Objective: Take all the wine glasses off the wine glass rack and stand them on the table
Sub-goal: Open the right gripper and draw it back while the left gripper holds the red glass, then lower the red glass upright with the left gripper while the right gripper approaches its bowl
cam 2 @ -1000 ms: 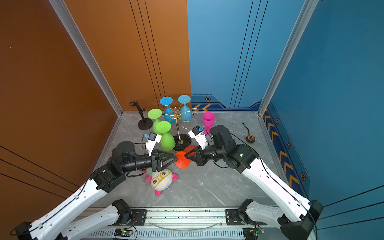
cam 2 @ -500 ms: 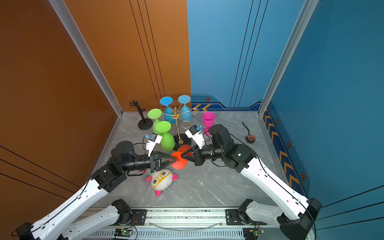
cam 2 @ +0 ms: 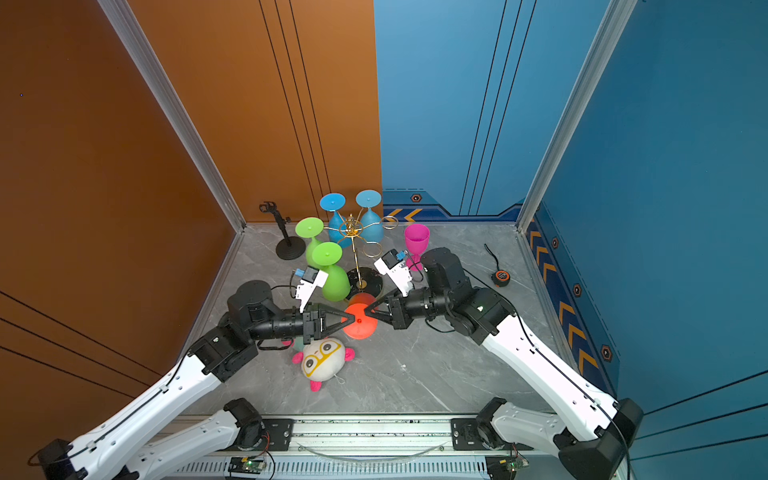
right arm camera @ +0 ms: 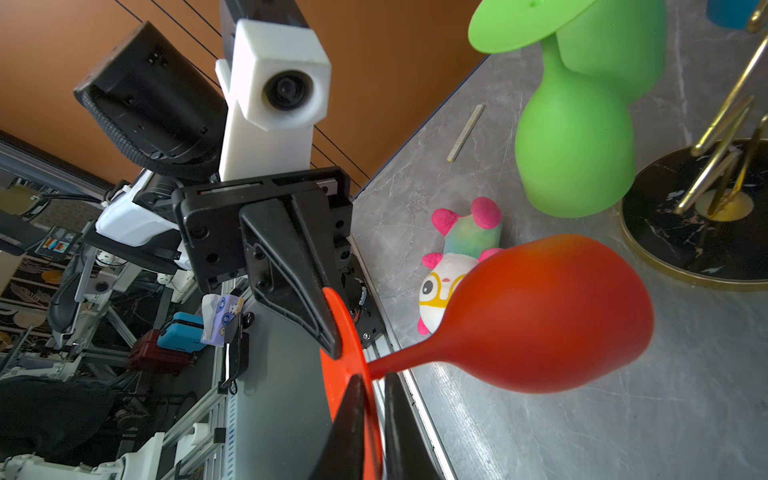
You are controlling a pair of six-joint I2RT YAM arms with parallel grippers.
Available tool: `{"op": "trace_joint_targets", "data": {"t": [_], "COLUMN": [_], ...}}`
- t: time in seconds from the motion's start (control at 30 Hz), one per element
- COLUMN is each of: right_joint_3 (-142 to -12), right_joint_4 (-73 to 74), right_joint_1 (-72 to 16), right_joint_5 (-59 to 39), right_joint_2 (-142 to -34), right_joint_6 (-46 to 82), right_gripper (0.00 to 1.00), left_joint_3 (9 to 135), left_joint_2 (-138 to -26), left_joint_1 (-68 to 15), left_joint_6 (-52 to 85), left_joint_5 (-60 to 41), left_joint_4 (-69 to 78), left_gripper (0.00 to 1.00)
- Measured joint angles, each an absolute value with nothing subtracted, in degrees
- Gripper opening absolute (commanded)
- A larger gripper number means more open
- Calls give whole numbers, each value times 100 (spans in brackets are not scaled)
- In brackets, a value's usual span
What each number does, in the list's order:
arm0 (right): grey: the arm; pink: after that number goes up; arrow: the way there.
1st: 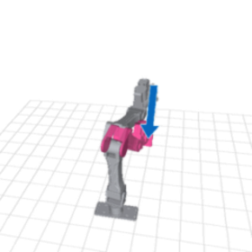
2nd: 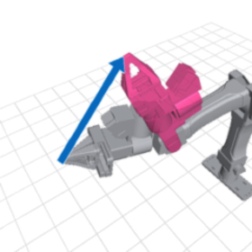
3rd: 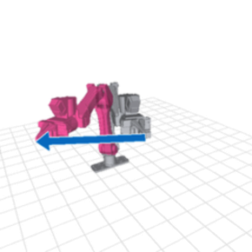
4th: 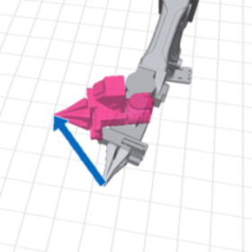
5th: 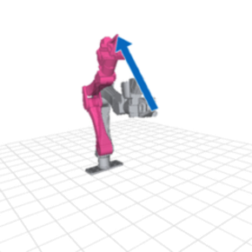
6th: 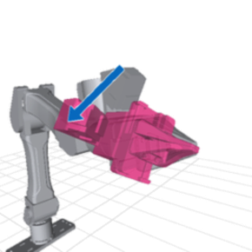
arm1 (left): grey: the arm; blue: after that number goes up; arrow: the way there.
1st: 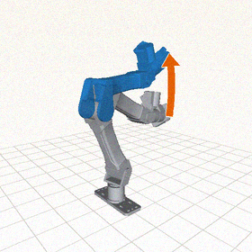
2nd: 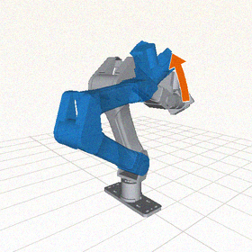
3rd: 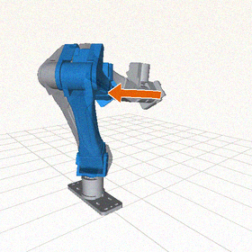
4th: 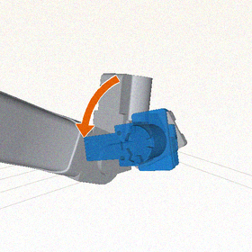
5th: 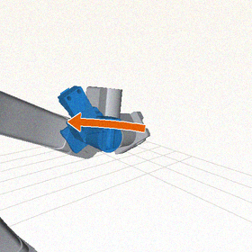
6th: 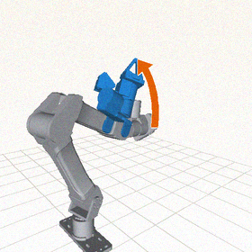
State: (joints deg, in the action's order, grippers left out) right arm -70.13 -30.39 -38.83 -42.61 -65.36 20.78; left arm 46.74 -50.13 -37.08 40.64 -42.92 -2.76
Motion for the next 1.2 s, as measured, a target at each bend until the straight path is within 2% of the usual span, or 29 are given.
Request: {"op": "trace_joint_targets", "data": {"t": [0.07,0.3,0.53,0.83,1.03,1.2], "right_joint_3": [-6989,-6906,-6816,-6812,-7196,-7642], "right_joint_4": [-3044,-3103,-3413,-3859,-4213,-4394], "right_joint_1": [-3782,-3015,-2106,-2056,-2056,-2071], "right_joint_5": [-4257,-4222,-4021,-3669,-3614,-3625], "right_joint_2": [-6490,-6014,-5983,-6661,-7118,-7310], "right_joint_6": [2119,2244,2412,2405,2383,2373], "right_gripper": [39,64,72,74,75,75], "left_joint_3": [4674,4674,4740,5148,4858,4530], "left_joint_2": [-5022,-5022,-4901,-4788,-4777,-4797], "left_joint_1": [-3708,-3734,-4086,-5592,-6630,-7111], "left_joint_6": [4069,4034,3063,648,-965,-2178], "left_joint_5": [-4355,-4589,-4187,-2270,-980,121], "left_joint_4": [-255,-141,-622,-1872,-2112,-2224], "left_gripper": [0,0,0,0,0,0]}}
